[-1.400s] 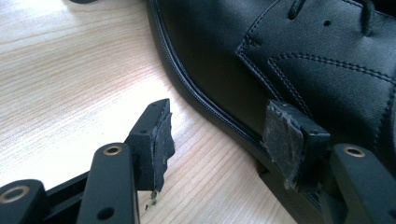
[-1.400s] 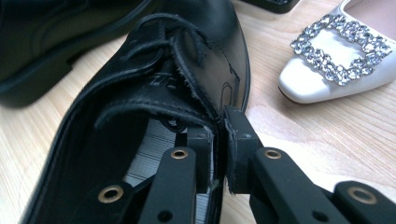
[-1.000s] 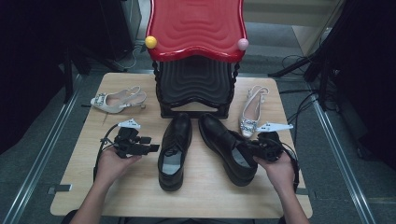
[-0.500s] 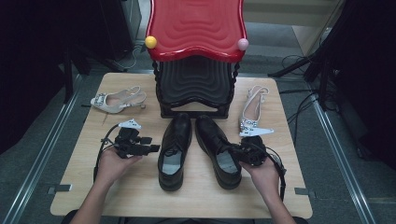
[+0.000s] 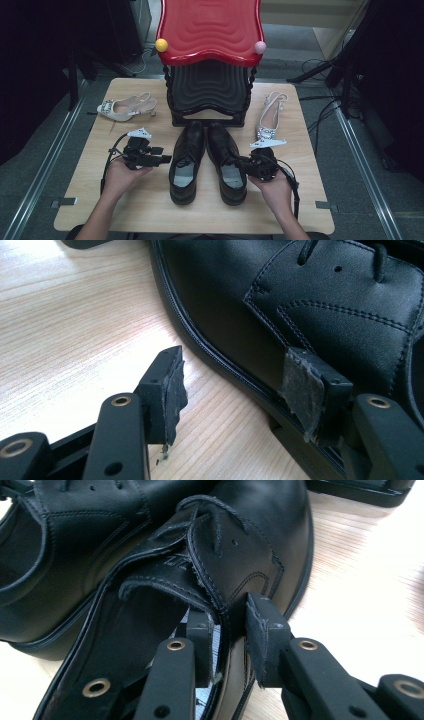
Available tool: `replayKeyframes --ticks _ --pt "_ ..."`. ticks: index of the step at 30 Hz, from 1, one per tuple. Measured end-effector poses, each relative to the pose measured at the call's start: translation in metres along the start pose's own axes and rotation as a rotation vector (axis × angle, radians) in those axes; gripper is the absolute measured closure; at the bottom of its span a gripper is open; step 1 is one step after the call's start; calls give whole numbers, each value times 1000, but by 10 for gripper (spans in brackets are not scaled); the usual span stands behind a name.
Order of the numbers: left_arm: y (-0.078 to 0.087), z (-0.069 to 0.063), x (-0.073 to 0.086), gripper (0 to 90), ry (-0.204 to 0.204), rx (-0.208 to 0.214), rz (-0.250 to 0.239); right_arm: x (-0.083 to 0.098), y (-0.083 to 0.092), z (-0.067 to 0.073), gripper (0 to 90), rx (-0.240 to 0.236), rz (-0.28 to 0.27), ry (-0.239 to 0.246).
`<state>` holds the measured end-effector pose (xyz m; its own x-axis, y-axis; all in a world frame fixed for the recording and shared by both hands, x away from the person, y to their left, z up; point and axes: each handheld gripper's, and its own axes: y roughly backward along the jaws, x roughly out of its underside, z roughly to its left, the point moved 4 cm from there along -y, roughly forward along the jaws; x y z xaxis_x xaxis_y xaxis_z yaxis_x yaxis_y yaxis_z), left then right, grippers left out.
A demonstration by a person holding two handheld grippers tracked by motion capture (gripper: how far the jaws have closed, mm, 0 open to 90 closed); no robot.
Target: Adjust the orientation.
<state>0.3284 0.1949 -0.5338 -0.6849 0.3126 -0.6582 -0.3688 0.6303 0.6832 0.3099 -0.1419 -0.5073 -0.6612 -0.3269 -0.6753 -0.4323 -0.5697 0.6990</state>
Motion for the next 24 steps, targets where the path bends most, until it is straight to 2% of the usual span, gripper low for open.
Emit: replayKeyframes --ticks 4,8,12,14,17,19,22,24 --pt "1 0 0 429 0 -3 -1 0 1 0 685 -18 -10 37" --pt "2 0 0 444 3 -1 -8 0 13 -2 679 -75 -43 48" --pt "3 0 0 484 6 6 -6 2 33 -5 768 -126 -100 66" --pt "2 0 0 496 7 8 0 3 41 -10 832 -127 -115 57" --pt "0 0 1 546 8 16 15 8 41 -23 900 -97 -89 44" --pt "-1 0 2 602 8 24 22 13 34 -29 900 -83 -50 43" --pt "-1 -1 2 668 8 40 28 19 20 -31 900 -82 21 49" --pt "-1 -1 2 695 5 44 31 20 15 -29 900 -88 46 68"
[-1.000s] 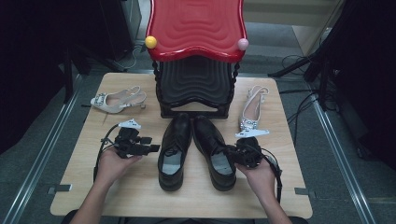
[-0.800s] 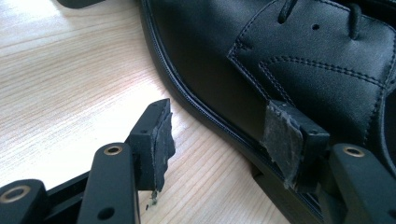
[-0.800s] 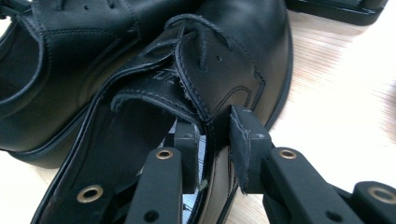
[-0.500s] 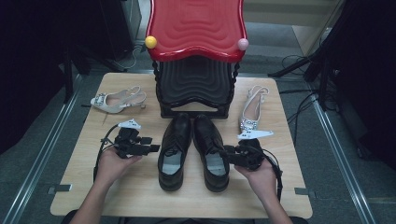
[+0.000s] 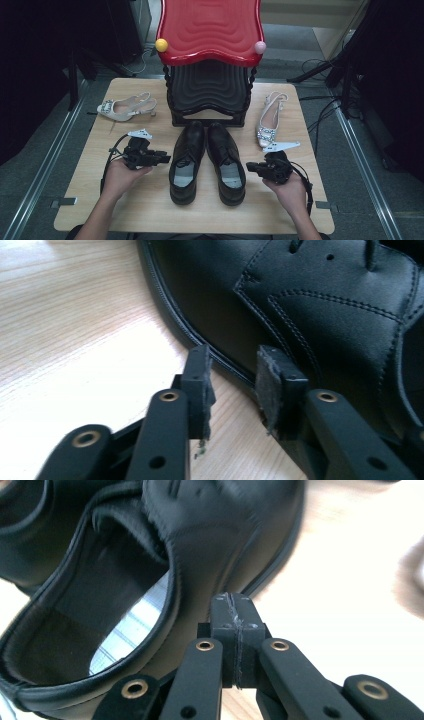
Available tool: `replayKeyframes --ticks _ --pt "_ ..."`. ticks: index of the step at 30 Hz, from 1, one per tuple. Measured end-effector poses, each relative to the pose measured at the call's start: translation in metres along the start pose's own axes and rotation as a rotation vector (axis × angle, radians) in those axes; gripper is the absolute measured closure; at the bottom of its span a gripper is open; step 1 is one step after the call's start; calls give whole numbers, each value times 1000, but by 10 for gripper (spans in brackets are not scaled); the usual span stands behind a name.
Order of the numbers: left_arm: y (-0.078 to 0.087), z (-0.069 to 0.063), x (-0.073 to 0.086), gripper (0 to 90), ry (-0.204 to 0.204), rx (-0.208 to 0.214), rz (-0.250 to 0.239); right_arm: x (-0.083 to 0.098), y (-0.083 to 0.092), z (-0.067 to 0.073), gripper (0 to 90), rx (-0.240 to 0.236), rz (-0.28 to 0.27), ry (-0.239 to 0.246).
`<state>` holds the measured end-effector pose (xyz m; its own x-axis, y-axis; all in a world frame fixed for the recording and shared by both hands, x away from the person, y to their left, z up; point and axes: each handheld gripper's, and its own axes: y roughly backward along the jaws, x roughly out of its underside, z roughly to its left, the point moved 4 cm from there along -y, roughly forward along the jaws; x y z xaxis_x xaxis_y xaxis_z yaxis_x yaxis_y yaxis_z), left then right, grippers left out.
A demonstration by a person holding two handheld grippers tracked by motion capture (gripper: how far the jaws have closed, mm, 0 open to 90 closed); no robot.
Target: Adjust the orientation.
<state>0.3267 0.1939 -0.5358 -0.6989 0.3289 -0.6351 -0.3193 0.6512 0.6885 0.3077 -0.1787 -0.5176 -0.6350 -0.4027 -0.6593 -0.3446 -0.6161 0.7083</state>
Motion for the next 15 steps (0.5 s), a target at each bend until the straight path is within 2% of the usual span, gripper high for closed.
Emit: replayKeyframes --ticks 5,11,15 --pt "0 -1 0 752 4 21 0 0 -9 7 900 -2 19 21" --pt "-3 -2 0 755 4 27 12 1 -10 8 900 -15 8 -2" --pt "-3 -2 0 752 8 24 12 1 -14 13 900 -51 10 -1"
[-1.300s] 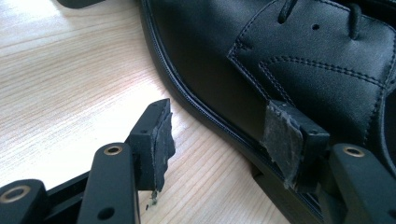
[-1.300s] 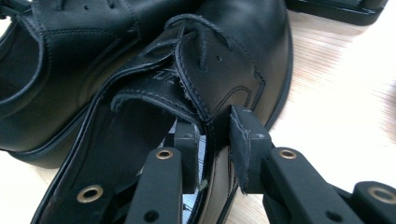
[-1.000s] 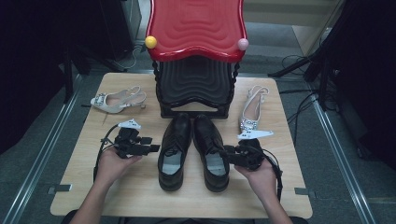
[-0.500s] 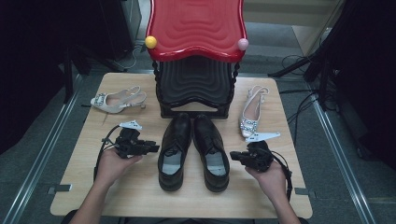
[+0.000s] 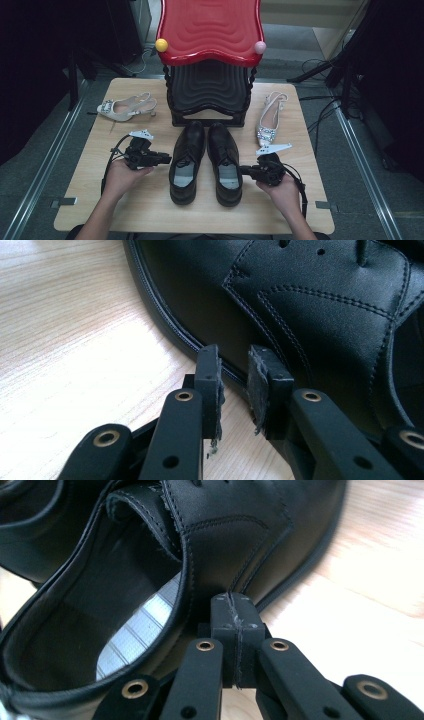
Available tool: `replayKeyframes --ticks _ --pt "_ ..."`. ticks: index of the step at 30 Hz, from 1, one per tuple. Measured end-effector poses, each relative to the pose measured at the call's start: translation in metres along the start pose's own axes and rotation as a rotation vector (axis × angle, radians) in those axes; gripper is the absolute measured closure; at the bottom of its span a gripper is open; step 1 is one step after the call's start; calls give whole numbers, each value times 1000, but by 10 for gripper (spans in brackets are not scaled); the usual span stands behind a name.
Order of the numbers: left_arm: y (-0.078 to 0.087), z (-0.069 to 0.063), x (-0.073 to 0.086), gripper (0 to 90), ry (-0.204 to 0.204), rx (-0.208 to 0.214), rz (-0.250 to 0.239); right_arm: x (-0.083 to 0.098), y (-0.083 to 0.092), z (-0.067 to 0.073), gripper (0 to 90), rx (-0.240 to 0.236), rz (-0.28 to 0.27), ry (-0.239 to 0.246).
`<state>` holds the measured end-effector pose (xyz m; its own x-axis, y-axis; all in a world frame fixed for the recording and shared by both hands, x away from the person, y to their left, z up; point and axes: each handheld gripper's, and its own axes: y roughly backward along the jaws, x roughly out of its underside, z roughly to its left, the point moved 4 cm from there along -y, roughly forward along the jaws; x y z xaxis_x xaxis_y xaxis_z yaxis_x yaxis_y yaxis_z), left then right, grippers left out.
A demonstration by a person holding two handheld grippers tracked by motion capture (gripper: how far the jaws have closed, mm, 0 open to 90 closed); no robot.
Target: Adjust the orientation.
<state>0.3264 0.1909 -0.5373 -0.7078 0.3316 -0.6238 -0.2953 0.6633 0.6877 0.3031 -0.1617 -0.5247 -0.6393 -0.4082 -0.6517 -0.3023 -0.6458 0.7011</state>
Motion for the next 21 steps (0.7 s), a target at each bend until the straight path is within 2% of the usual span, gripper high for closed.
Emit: replayKeyframes --ticks 17,18,21 --pt "-4 -2 1 755 -2 16 19 -7 -16 20 900 -48 12 37" --pt "-4 -2 1 755 -2 16 19 -7 -15 19 900 -47 11 39" --pt "-6 -2 1 761 0 18 24 -8 -14 11 900 9 -3 23"
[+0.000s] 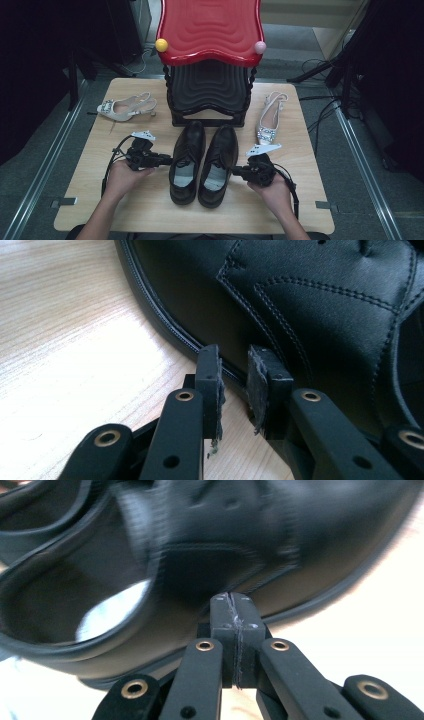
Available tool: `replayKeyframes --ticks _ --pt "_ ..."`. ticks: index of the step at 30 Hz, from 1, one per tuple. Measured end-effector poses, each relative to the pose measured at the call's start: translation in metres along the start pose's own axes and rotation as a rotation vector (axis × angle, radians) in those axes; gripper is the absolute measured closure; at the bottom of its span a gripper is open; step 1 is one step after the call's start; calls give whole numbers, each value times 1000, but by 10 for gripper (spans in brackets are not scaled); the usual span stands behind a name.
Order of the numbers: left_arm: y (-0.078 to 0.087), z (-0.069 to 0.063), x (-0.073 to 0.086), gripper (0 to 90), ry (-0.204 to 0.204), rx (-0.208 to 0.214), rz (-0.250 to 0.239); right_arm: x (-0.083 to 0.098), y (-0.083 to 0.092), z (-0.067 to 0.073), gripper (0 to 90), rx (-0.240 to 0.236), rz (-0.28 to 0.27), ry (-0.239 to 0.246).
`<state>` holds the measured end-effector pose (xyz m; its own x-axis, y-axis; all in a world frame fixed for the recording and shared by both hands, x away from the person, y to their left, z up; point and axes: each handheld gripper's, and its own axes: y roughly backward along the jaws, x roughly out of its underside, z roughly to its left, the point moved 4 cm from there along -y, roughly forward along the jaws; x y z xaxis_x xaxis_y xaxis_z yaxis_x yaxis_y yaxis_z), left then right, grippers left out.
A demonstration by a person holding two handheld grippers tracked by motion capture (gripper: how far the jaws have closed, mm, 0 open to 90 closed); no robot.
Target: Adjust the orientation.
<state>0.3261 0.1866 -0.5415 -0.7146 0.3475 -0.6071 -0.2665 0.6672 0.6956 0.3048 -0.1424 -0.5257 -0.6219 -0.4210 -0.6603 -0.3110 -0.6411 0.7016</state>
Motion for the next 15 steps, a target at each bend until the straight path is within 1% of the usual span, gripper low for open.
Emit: replayKeyframes --ticks 2,3,4,6,8,13,14,15 --pt "-1 0 0 769 11 13 5 0 -3 -7 900 17 6 -33" --pt "-2 -1 0 784 12 17 6 0 -6 -9 900 12 15 -51" --pt "-2 -2 0 792 14 21 5 0 -8 -10 900 5 18 -58" --pt "-3 -3 0 808 12 18 6 -1 -12 -10 900 8 19 -58" --pt "-5 -5 0 812 17 36 6 -1 -13 -9 900 13 23 -57" --pt "-6 -5 -1 829 24 46 5 -2 -14 -9 900 16 15 -65" --pt "-8 -6 -1 840 35 64 5 -2 -15 -10 900 14 11 -69" --pt "-8 -7 -1 847 35 66 4 -2 -15 -10 900 15 10 -71"
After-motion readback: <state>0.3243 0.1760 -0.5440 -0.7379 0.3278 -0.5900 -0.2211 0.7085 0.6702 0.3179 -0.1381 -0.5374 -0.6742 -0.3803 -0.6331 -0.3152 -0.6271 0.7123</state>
